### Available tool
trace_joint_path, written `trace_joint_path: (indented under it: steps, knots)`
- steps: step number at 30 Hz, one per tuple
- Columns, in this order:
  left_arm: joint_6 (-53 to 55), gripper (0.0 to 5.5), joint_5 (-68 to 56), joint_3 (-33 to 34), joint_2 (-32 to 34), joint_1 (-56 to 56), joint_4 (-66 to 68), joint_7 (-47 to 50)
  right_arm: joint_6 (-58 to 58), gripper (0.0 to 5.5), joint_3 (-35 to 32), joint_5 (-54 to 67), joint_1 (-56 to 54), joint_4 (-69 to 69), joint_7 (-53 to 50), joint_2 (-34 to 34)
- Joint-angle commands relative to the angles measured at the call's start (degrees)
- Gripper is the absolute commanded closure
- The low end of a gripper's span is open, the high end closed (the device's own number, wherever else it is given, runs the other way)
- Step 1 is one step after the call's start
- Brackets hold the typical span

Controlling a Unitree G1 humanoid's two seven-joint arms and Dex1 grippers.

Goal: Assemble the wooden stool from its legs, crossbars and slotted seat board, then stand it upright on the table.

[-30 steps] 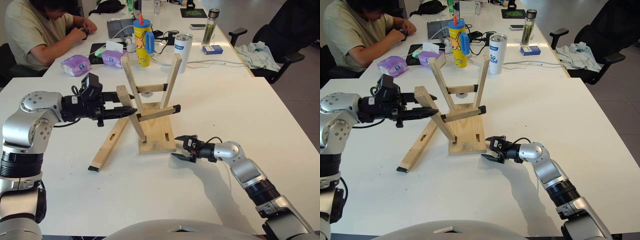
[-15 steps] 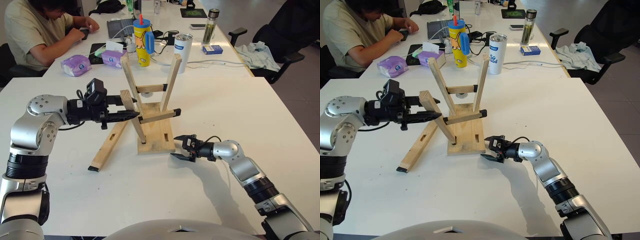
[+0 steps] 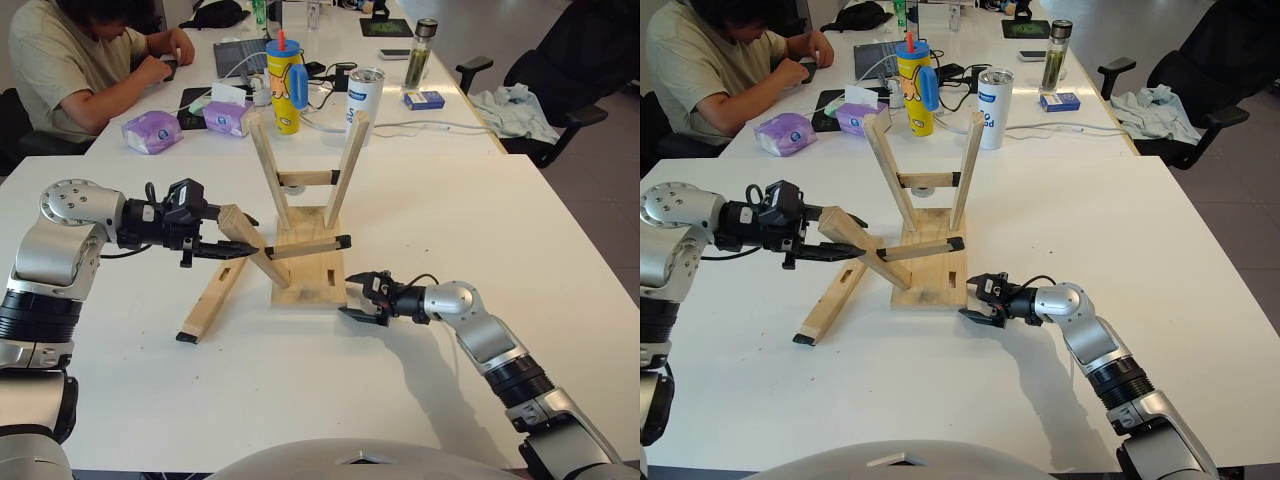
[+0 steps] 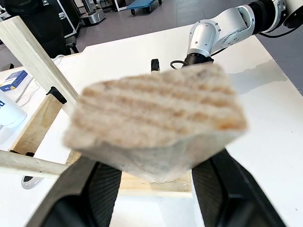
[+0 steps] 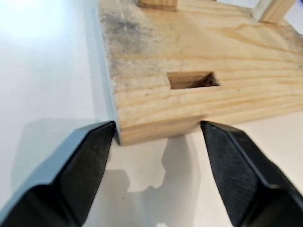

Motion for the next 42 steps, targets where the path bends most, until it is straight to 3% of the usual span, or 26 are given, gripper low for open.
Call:
trace_joint_path:
  steps: [1, 7, 11, 14, 17, 24, 33, 42]
  knots:
    - [3.52, 2.82, 3.31, -2.37, -0.61, 3.97, 0.11, 1.23, 1.04, 2.14, 0.12, -0.12, 0.92, -0.84, 0.12, 0.48]
    - [7.34, 1.9, 1.67, 3.47, -0.17, 5.73, -4.56, 5.77, 2.38, 2.14, -0.4, 0.55, 1.77, -1.86, -0.67, 1.46]
    - [7.46, 1.9, 6.56, 8.67, 2.88, 15.62, -7.16, 13.9, 3.96, 2.14, -1.12, 1.47, 4.01, -4.44, -1.79, 1.8]
    - [9.93, 1.9, 12.19, 11.2, -0.07, 25.68, -12.42, 26.57, 4.89, 2.14, -2.08, 1.6, 6.39, -6.27, -2.86, 1.34]
    - [19.92, 1.9, 13.59, 13.14, -8.18, 34.98, -23.44, 41.41, 5.8, 2.14, -3.01, 1.73, 8.37, -8.03, -3.68, 0.94]
    - [35.34, 1.9, 14.42, 12.11, -18.43, 41.75, -34.98, 57.08, 6.66, 2.14, -2.29, 1.73, 10.12, -9.97, -4.27, 1.45]
    - [35.68, 1.9, 17.2, 8.74, -20.8, 40.52, -30.15, 61.35, 6.46, 2.14, -0.1, 1.54, 9.07, -9.83, -4.47, 3.18]
    - [30.87, 3.19, 17.33, 9.2, -19.87, 38.99, -21.92, 59.5, 5.69, 2.14, 0.21, 0.63, 8.22, -8.65, -5.99, 4.42]
